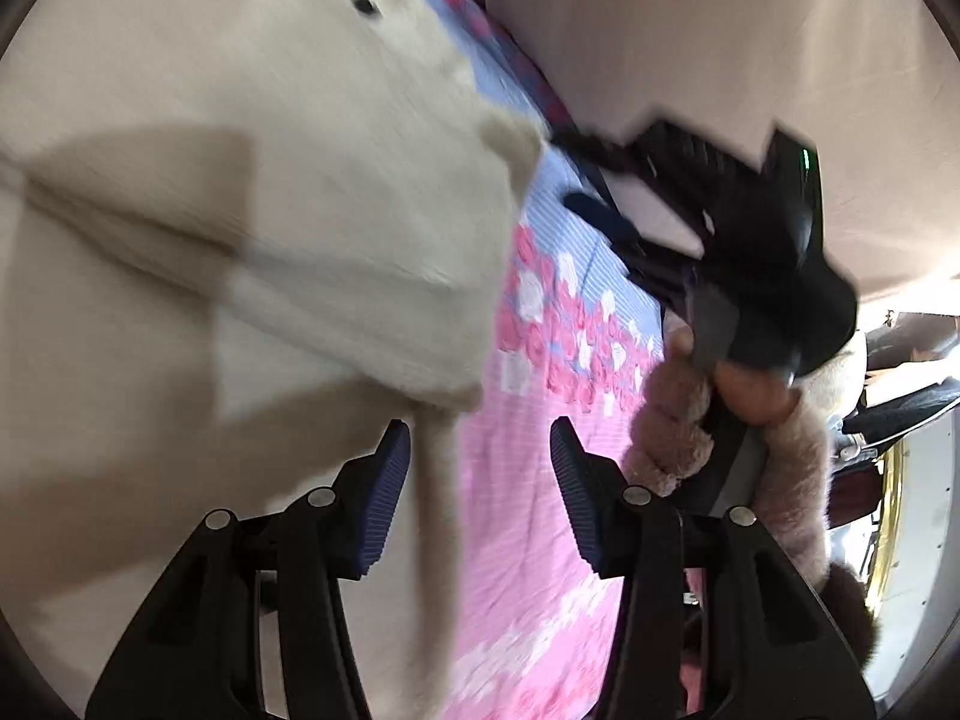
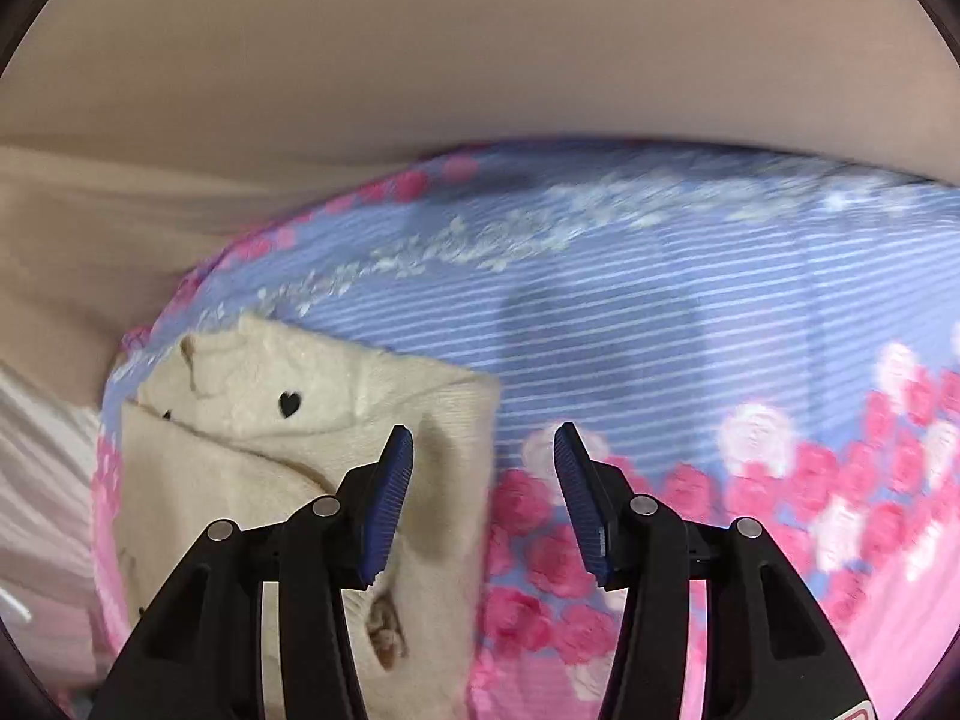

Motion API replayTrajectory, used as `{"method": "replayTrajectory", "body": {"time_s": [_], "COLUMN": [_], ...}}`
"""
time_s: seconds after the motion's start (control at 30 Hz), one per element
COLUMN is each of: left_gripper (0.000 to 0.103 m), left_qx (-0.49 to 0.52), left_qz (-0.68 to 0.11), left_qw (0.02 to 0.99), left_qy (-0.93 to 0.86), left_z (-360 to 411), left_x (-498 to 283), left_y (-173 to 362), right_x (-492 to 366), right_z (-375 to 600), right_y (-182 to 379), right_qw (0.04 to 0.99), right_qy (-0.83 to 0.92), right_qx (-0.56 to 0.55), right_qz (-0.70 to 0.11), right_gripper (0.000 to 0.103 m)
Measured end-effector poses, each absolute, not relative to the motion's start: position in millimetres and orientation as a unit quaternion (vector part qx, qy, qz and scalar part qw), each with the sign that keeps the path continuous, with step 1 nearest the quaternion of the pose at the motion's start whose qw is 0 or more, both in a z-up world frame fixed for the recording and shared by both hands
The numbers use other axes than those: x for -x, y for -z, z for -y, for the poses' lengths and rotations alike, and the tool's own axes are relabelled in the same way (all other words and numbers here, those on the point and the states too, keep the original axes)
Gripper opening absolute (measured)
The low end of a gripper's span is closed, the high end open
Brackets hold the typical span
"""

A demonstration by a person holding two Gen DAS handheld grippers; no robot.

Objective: Fold small clothes

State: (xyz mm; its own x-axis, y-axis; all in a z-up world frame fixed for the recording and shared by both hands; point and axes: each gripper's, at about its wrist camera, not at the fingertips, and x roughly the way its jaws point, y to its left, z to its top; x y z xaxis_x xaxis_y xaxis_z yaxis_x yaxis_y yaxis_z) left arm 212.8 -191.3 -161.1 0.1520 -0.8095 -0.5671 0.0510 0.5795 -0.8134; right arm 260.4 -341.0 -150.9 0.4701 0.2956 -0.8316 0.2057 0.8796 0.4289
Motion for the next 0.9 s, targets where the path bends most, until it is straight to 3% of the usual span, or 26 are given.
{"method": "replayTrajectory", "body": {"time_s": [0.03,0.07,0.1,0.27,0.37,0.4,0.47,0.5,0.53,0.57,0.6,0.73,0.9], "left_gripper": [0.039,0.021,0.006,0.0,0.0,0.002,0.007,0.017,0.026,0.048,0.057,0.057,0.057], "left_qx": [0.335,0.335,0.329,0.299,0.266,0.268,0.276,0.276,0.282,0.293,0.303,0.338,0.484], "left_qz": [-0.571,-0.575,-0.577,-0.567,-0.56,-0.555,-0.533,-0.525,-0.514,-0.504,-0.496,-0.467,-0.399], "left_qw": [0.679,0.674,0.676,0.699,0.717,0.717,0.72,0.727,0.735,0.747,0.76,0.802,0.778], "left_qy": [0.318,0.321,0.318,0.317,0.32,0.327,0.349,0.348,0.341,0.32,0.291,0.157,0.027], "left_z": [195.0,202.7,207.2,211.8,209.5,205.5,180.1,166.6,145.5,115.5,80.8,-40.4,-178.9], "left_x": [-211.5,-213.1,-213.1,-193.5,-182.7,-179.5,-173.6,-172.9,-173.9,-176.4,-181.0,-200.4,-225.8], "left_y": [164.2,170.2,173.7,181.0,164.9,157.0,132.0,122.7,112.7,105.4,103.6,109.3,132.3], "right_x": [-266.1,-270.1,-272.2,-278.9,-256.9,-240.6,-212.6,-196.9,-181.1,-175.0,-173.6,-215.6,-316.1], "right_z": [336.5,330.2,330.4,349.1,355.7,356.2,354.0,350.9,341.5,331.4,314.5,202.2,49.1], "right_y": [152.0,149.2,144.5,173.4,150.5,133.4,111.1,102.9,97.2,93.2,92.0,79.7,73.0], "right_qw": [0.822,0.829,0.838,0.827,0.834,0.844,0.857,0.86,0.86,0.86,0.861,0.859,0.832], "right_qy": [-0.042,-0.045,-0.043,-0.006,-0.002,-0.004,-0.009,-0.014,-0.028,-0.037,-0.045,-0.152,-0.264], "right_qx": [-0.232,-0.204,-0.193,-0.193,-0.237,-0.246,-0.255,-0.262,-0.267,-0.251,-0.226,-0.136,-0.094], "right_qz": [-0.518,-0.518,-0.509,-0.528,-0.498,-0.476,-0.448,-0.438,-0.433,-0.442,-0.453,-0.47,-0.479], "right_gripper": [0.022,0.005,0.008,0.008,0.023,0.025,0.04,0.048,0.049,0.049,0.049,0.049,0.052]}}
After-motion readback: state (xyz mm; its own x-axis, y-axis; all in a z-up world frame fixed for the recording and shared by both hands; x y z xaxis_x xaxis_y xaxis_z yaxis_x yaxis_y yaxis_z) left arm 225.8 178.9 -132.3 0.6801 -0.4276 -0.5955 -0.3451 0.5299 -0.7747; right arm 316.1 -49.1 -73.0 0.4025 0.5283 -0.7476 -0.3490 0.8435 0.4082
